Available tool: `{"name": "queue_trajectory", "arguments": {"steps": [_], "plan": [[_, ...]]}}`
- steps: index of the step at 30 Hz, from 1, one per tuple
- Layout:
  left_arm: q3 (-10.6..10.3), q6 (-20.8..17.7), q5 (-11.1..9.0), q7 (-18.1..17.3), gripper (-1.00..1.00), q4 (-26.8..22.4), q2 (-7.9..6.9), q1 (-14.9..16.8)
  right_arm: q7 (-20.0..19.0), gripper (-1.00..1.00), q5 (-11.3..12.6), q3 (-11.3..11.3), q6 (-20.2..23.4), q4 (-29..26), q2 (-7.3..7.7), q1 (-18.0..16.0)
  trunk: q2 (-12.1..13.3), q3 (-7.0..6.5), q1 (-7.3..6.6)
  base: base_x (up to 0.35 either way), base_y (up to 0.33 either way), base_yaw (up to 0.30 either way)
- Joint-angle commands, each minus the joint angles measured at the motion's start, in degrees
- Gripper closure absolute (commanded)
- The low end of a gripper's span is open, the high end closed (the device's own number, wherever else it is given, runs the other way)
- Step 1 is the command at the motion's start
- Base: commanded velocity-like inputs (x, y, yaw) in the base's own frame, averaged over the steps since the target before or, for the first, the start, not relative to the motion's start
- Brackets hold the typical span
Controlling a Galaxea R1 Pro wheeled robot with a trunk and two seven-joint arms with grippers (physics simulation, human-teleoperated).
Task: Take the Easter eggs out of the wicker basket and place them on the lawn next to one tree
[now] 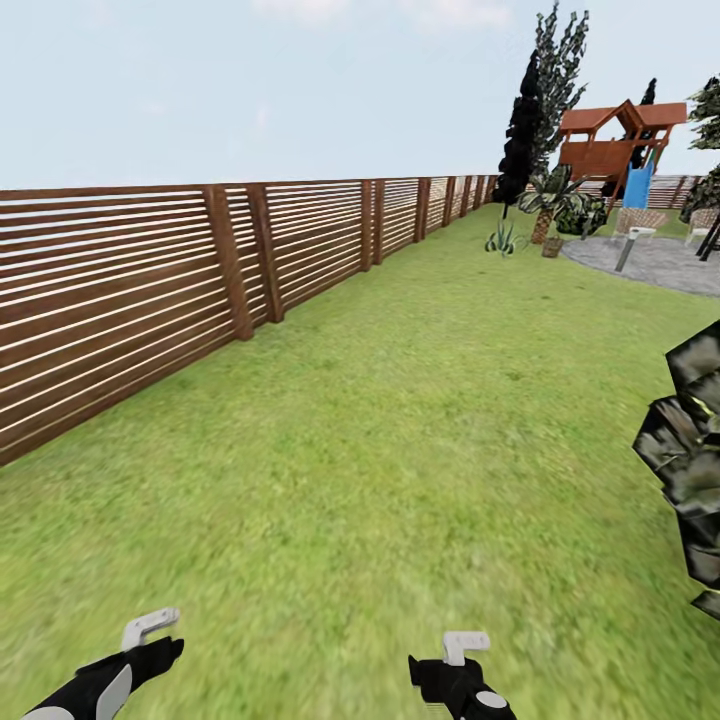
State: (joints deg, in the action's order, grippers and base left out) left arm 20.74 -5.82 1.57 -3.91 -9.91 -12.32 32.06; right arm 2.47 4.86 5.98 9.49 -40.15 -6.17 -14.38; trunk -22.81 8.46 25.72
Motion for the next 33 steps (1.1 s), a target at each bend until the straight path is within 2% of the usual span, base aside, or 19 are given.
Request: {"name": "queue_trajectory", "arguments": {"steps": [1,13,33], "plan": [[0.44,-0.37,0.18,-0.31,-1.00,-0.11,0.01,0.02,0.26,-1.00,0.51,0.18,0.28,-0.11,0.02,-0.03,-0.11,0.12,0.06,0.281,0.175,-0.134],[0.44,-0.34,0.18,-0.31,-1.00,-0.11,0.18,0.02,0.26,-1.00,0.59,0.15,0.26,-0.02,0.03,-0.01,-0.11,0.12,0.06,0.281,0.174,-0.101],[0.44,-0.33,0.18,-0.31,-1.00,-0.11,0.19,0.02,0.26,-1.00,0.38,0.32,0.26,-0.02,0.03,-0.01,-0.11,0.12,0.06,0.281,0.124,-0.006]]}}
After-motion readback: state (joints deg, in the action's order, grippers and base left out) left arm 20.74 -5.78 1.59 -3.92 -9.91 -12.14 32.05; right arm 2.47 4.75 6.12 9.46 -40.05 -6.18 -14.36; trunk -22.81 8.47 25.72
